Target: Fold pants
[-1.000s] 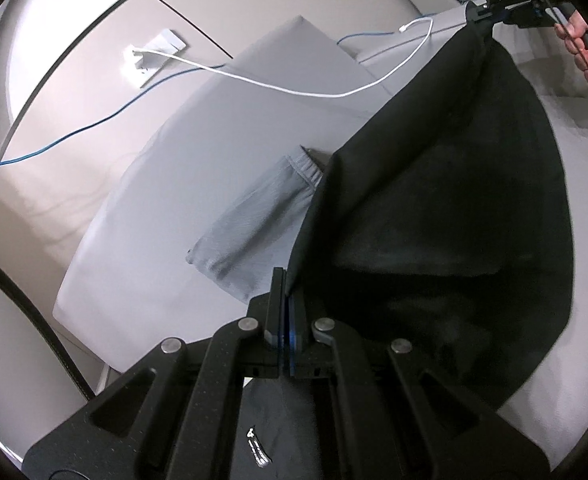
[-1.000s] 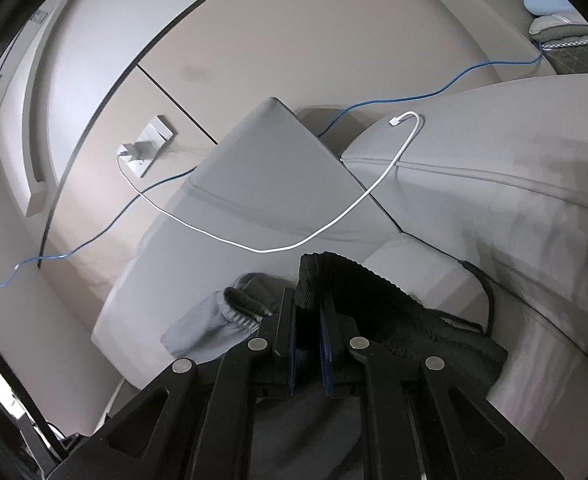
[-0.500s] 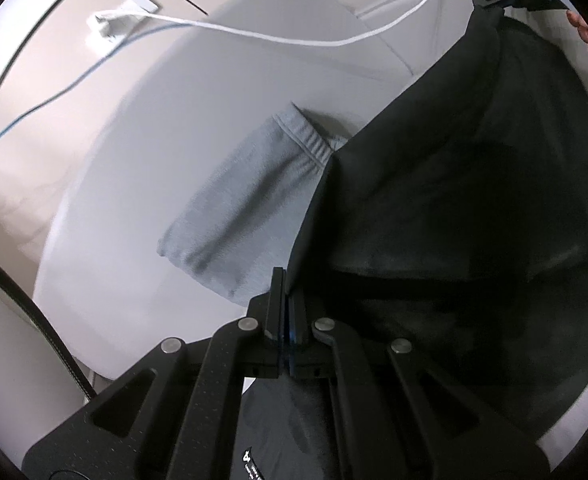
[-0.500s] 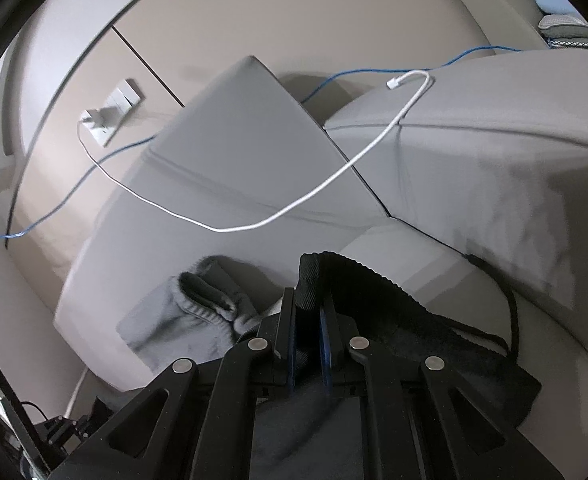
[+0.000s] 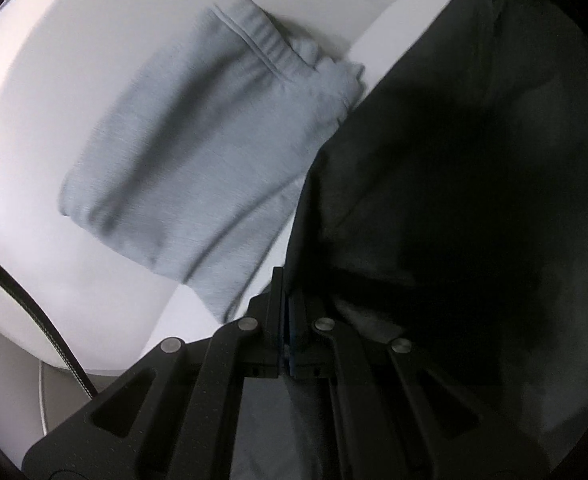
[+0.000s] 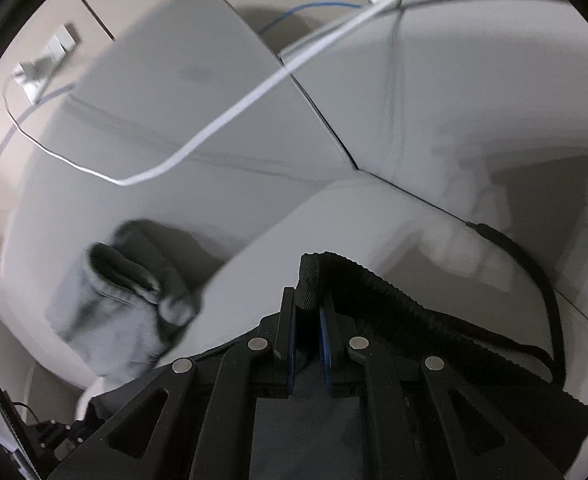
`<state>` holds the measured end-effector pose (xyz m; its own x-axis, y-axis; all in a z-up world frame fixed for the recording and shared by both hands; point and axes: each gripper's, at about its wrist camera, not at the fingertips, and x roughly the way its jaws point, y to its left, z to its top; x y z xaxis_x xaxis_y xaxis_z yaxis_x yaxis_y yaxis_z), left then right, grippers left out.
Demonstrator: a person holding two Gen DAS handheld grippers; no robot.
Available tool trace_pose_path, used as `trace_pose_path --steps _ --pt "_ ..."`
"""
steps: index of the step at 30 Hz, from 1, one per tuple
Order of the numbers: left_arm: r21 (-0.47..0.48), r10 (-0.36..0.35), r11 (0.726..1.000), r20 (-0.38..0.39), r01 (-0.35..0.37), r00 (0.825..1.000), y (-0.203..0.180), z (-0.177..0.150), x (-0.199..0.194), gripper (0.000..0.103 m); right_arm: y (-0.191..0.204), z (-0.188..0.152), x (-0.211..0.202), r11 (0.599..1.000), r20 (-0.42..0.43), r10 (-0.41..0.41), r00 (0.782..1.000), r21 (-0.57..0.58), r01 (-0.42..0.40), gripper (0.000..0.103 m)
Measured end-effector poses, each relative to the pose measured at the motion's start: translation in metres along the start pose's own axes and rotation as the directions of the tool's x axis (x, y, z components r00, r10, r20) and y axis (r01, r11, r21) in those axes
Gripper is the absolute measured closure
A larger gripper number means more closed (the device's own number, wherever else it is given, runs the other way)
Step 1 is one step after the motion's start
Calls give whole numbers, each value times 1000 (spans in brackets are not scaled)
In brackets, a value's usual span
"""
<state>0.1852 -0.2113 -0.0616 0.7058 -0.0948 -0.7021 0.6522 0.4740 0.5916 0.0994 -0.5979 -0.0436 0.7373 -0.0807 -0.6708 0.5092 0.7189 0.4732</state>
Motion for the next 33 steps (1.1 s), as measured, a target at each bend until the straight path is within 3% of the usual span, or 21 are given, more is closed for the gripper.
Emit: trace_pose_path --steps 3,6,8,10,11,12,14,17,18,20,21,22,23,24,26,27,28,30,32,33 --pt "-6 -39 999 -58 39 998 -5 0 25 101 3 0 14 999 -13 -41 999 -20 41 94" --pt "-40 -37 999 -56 34 998 -2 1 35 97 3 -2 30 997 -50 -72 996 -38 71 92" --pt "-96 -34 995 -46 30 998 5 1 33 87 1 1 34 998 -57 -56 997 -37 54 90" --pt "-191 -55 981 -39 46 998 22 -1 31 61 2 5 31 997 -63 -52 997 -51 49 81" --pt "-241 -72 969 -30 63 997 34 -2 30 53 5 7 26 996 -49 -57 997 -75 54 68" --pt "-301 -91 950 -18 82 996 46 -6 30 40 5 9 18 993 -24 -66 998 -99 63 46" --pt "-407 -110 907 27 111 994 71 -11 24 38 7 13 2 988 36 -83 996 -127 87 26" --pt "-482 -113 864 91 143 989 95 -12 10 37 5 24 -14 990 58 -71 996 -119 78 26" --pt "-483 -108 863 114 150 988 98 -10 4 38 5 26 -17 991 55 -60 997 -115 66 26" --pt "-454 -99 875 177 170 979 95 -4 -15 48 7 31 -22 992 46 -36 998 -117 41 28" --pt "-438 -104 880 200 184 974 89 -7 -23 62 10 33 -24 991 41 -18 999 -135 23 38" --pt "-424 -108 885 216 192 970 87 -3 -27 68 14 33 -25 988 32 -12 999 -156 17 46" --pt "-429 -101 884 210 185 972 86 -8 -34 68 19 33 -23 982 8 -9 1000 -187 10 60" --pt "-448 -90 878 194 170 977 87 -6 -33 68 24 32 -19 978 -14 -6 1000 -208 3 67" --pt "-534 -91 832 135 150 987 92 -12 -28 65 30 27 -10 973 -61 11 998 -230 -25 73" --pt "-581 -128 796 113 170 985 95 -16 -21 57 31 22 -5 970 -80 8 997 -241 -27 74" --pt "-628 -175 751 110 205 978 103 -22 -14 53 33 17 3 964 -108 -4 994 -264 -25 74" --pt "-690 -174 690 134 217 976 116 -32 -12 55 35 10 15 952 -136 -36 990 -307 -7 77" --pt "-674 -170 695 185 251 968 118 -35 -19 77 32 4 22 944 -136 -72 988 -329 24 78" --pt "-638 -186 720 198 271 962 113 -32 -22 91 23 4 21 945 -141 -79 987 -327 29 80"
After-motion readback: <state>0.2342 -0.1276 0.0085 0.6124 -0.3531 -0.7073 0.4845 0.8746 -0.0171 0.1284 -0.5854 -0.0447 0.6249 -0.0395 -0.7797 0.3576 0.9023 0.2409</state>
